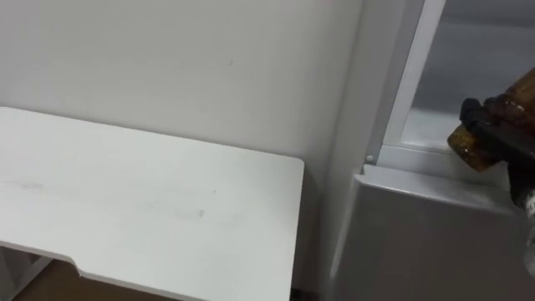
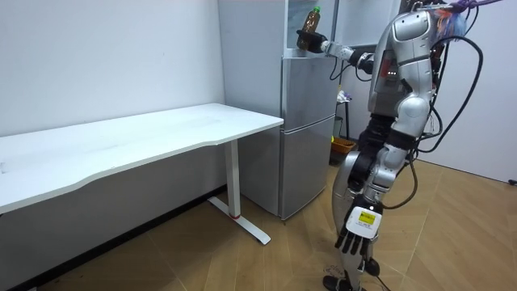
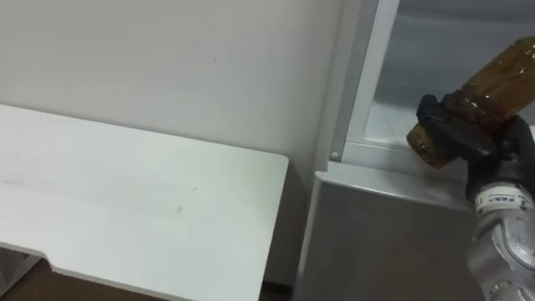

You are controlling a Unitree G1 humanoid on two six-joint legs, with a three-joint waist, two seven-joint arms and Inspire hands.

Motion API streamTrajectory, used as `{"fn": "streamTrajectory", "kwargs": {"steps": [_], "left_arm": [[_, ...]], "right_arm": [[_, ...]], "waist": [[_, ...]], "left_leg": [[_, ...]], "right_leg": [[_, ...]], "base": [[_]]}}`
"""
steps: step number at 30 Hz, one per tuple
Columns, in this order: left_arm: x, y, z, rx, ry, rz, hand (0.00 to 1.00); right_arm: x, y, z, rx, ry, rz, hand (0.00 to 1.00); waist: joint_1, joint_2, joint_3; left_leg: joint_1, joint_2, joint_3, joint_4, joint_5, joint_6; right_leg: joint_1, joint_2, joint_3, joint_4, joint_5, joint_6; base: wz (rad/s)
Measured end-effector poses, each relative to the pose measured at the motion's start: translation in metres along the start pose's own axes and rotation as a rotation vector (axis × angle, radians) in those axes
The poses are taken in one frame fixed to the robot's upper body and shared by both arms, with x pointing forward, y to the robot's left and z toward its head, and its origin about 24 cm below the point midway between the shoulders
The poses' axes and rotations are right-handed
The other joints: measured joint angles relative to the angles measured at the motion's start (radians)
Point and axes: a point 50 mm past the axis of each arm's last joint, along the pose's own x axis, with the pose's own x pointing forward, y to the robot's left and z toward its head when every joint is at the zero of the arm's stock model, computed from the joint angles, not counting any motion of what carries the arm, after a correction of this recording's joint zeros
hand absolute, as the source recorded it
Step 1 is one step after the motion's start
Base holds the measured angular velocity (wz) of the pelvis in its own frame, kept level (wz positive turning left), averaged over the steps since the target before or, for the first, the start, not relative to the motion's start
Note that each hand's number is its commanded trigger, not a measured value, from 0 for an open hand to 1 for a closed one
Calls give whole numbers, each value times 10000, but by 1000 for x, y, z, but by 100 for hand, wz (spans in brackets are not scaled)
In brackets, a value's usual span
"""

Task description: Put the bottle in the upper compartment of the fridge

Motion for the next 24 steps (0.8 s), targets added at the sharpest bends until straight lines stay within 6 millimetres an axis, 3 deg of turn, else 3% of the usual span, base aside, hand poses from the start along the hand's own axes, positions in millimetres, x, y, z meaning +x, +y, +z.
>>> {"fn": "streamTrajectory", "kwargs": {"steps": [8, 15, 24], "left_arm": [[-2, 4, -13, 13, 430, 112, 0], [-6, 15, -25, -299, 731, 426, 0], [-6, 20, -24, -540, 672, 489, 0]], "right_arm": [[8, -10, 2, -313, 100, -1070, 100], [18, -15, 11, -442, 80, -1955, 100], [18, -11, 10, -747, 242, -1993, 100]], "waist": [[246, -143, 23], [509, -435, -36], [671, -563, -43]], "left_leg": [[-87, -25, -209, 78, -4, -2], [-374, -63, -448, 303, -49, -10], [-520, -70, -702, 315, -48, -9]], "right_leg": [[14, -19, -250, 11, -3, 5], [-88, -15, -541, 14, -5, 7], [-81, -44, -776, 12, -37, 59]], "base": [[7], [10], [9]]}}
